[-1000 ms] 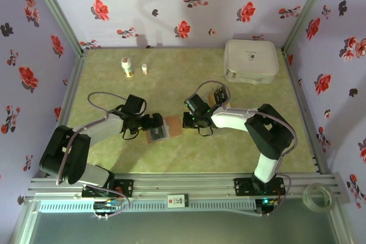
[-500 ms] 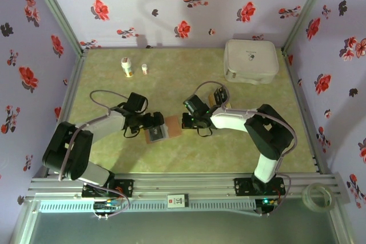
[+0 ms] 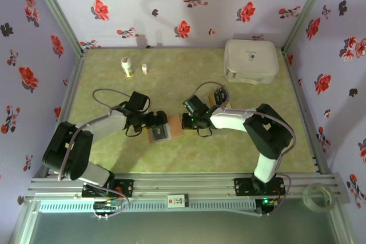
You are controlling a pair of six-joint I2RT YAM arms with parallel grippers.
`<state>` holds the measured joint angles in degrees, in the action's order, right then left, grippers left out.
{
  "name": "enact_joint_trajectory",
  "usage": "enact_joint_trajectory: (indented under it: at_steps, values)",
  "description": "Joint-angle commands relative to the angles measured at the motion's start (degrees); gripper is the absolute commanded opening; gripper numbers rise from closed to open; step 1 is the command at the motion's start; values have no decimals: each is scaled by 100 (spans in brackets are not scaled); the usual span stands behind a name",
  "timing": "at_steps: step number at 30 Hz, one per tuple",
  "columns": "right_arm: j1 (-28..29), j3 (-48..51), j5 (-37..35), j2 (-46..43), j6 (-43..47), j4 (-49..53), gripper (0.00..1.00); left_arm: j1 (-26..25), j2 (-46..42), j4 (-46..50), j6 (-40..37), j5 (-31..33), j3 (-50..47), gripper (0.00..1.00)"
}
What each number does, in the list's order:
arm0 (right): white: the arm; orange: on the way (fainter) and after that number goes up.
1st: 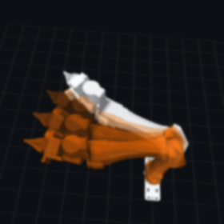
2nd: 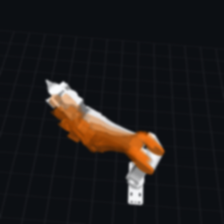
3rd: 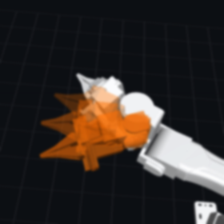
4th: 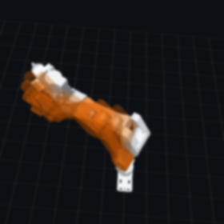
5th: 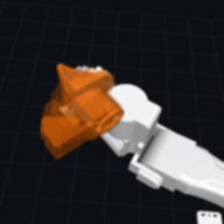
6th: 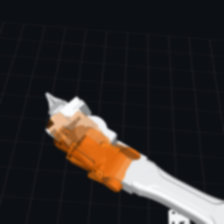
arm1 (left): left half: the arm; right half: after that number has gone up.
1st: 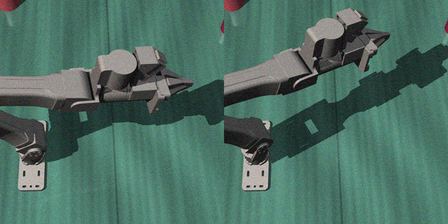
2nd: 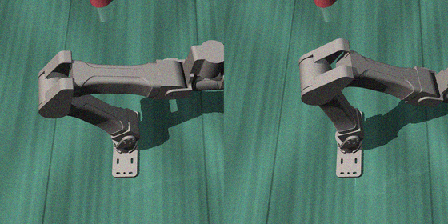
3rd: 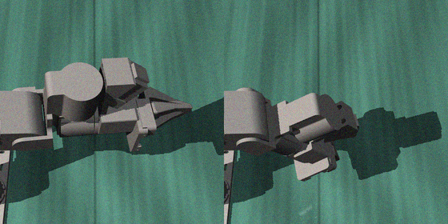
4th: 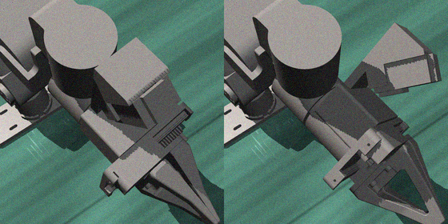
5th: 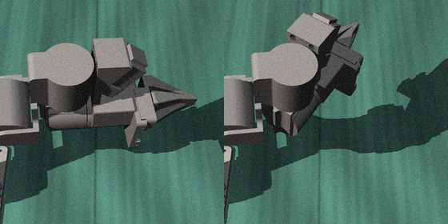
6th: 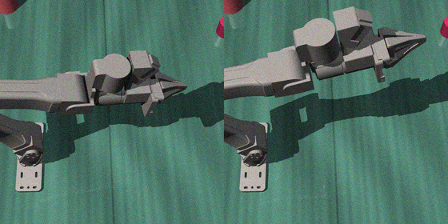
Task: Put the credit cards into the card holder
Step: Close the card holder at the center of the table.
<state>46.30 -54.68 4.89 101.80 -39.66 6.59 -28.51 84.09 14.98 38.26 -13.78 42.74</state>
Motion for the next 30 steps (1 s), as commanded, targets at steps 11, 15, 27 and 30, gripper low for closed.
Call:
enact_joint_trajectory:
  at_steps: [11,15,27,30]
  values:
    - [55,-307,-31,261,-60,-69,0,-412,-603,-154,327,-305,630,100]
    - [40,-383,-14,298,-77,-94,0,-682,-352,-435,499,-300,734,100]
    - [-422,-149,103,-166,-183,-188,23,-959,103,-1094,881,241,428,100]
    - [-512,-62,60,-344,-166,-98,29,-972,199,-1300,996,313,270,100]
